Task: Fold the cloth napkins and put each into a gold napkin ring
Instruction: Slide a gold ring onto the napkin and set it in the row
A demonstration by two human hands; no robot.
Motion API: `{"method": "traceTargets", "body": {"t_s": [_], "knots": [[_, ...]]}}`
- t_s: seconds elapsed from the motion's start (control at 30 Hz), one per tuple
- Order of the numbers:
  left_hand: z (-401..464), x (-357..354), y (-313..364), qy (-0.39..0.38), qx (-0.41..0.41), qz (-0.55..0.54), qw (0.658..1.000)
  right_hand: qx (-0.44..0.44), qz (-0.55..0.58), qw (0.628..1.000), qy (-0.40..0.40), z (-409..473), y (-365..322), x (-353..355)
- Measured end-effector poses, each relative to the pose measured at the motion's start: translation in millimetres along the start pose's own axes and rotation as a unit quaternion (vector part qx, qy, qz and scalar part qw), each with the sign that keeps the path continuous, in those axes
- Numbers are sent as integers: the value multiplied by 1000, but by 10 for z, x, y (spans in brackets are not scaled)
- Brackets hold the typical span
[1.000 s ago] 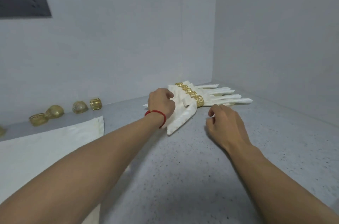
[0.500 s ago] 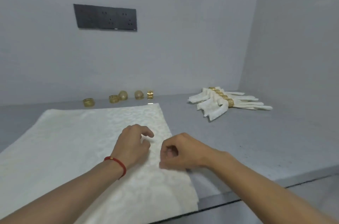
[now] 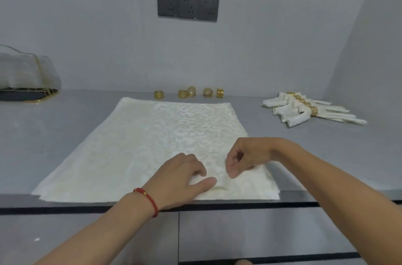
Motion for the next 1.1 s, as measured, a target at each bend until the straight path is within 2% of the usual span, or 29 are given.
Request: {"method": "traceTargets", "body": {"t_s": [0.33,0.4,0.47,0.53,0.57,0.63,0.7,0.8,0.83,0.9,1.0,1.1], "knots": [[133,136,53,-61,0,65,996,-12,58,998,-27,-5,43,105],[145,153,51,-62,-5,79,995,-1,56,998,2,17,14,119],[159,140,40,-42,-17,89,995,34,49,994,92,78,-11,126],[165,120,31,-6,11,51,999,76,30,979,187,130,27,139],[161,119,17,19,35,13,999,81,18,976,200,131,77,135],[154,149,0,84,60,-42,994,45,-40,982,178,147,260,119],[131,171,1,121,68,-13,990,14,-74,974,213,185,456,93],[122,126,15,87,96,25,991,61,-34,931,357,242,676,79],[129,112,18,67,102,15,992,66,-34,922,380,222,696,83],[157,120,51,34,103,-25,994,66,-65,921,380,93,734,85],[172,206,52,-20,89,-71,993,48,-123,935,330,-213,810,45],[116,332,-11,-61,88,-104,989,51,-95,951,288,-484,728,-44]]}}
Point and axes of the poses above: each hand's wrist, its own z-axis towards the middle knuckle, its own x-axis out of the back of the hand, y = z × x, the point moved 1 cm from there along z, towards the middle knuckle, and after that the axes turned 4 degrees about -z, right-handed, at the moved point
